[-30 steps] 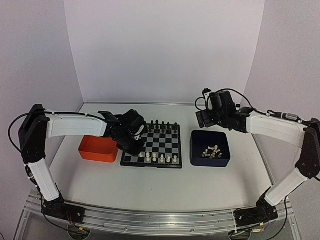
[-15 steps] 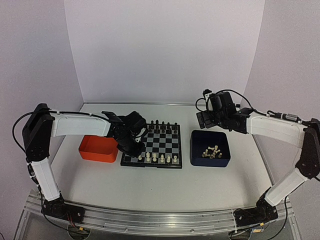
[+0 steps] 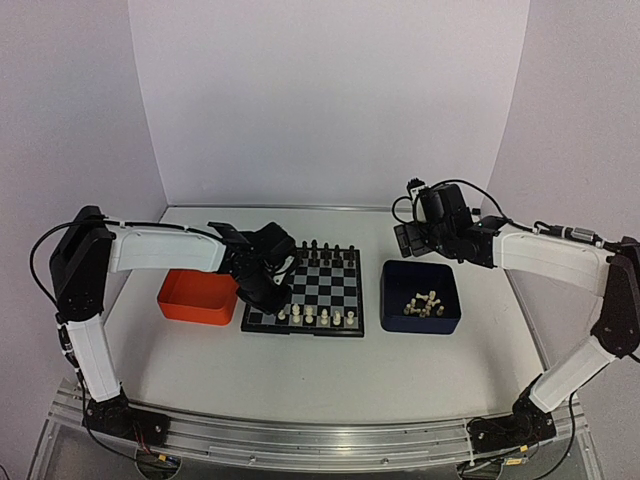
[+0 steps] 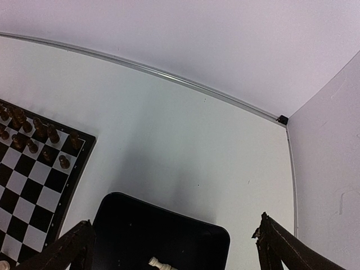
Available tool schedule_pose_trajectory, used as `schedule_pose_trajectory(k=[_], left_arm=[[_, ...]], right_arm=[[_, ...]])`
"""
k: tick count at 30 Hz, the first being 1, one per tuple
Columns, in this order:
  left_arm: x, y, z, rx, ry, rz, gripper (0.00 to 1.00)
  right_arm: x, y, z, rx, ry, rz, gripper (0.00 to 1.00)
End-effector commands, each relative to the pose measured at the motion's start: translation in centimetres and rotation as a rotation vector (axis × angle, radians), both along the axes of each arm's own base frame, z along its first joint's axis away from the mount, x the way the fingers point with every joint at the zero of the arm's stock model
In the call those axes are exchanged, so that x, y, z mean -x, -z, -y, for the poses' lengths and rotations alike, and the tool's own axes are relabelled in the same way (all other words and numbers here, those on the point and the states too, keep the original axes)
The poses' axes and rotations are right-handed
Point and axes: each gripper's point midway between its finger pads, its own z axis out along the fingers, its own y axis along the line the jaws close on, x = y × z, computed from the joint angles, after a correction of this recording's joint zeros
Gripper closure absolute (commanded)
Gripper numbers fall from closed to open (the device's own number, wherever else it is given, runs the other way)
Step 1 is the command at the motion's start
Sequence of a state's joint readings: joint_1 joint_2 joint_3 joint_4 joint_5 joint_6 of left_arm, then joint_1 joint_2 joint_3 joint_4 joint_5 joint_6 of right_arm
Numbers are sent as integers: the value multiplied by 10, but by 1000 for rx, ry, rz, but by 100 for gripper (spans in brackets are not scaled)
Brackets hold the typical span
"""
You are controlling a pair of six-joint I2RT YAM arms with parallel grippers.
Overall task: Set up the chess pieces on the board
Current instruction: Place the chess piece on the chessboard.
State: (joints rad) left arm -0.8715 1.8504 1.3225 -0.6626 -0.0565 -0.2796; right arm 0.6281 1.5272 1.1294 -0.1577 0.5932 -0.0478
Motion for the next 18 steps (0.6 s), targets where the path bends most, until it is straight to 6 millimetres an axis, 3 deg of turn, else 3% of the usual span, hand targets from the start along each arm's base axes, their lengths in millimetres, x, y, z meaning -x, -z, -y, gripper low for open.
schedule_pose_trajectory(k=[1,16,18], left_arm=[[-6,-10,7,-3,26,25,100],[-6,-5,8,-34,56,10,100],[-7,-5,8,-36,58,12,96]], right_arm=[[0,-20,6,-21,24,56,4],[0,-20,9,-14,38,60,4],[-1,-20,9,-10,39,60,4]])
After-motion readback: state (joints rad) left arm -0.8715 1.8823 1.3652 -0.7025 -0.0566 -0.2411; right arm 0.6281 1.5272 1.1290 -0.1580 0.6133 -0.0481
